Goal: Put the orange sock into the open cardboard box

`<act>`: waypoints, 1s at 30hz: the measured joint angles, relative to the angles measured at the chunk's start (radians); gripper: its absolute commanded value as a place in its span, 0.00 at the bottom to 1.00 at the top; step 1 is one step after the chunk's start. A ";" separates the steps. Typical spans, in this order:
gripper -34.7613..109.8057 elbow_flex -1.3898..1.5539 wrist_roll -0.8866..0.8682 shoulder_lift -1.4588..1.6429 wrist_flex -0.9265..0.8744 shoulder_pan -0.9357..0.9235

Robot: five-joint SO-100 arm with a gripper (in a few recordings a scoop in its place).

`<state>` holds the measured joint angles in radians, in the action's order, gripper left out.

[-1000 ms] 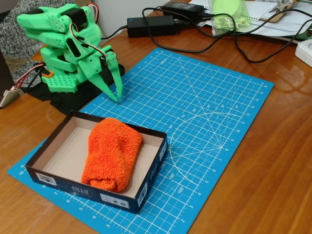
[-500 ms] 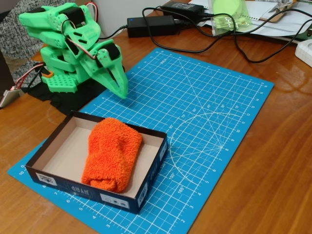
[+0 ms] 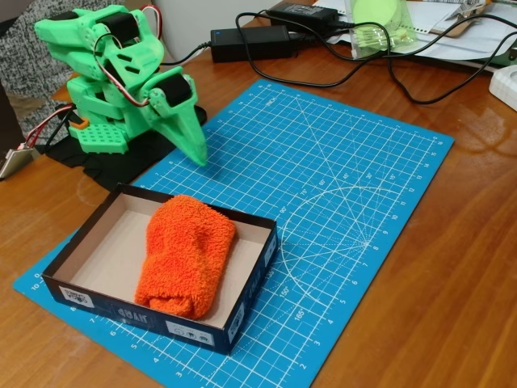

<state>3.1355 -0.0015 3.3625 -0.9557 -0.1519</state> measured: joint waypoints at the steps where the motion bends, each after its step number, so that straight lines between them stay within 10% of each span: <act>1: 0.24 0.000 0.005 0.000 0.000 0.011; 30: 0.24 0.000 -0.002 0.000 0.000 -0.011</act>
<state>3.1355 -0.0031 3.3625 -0.9557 -0.1626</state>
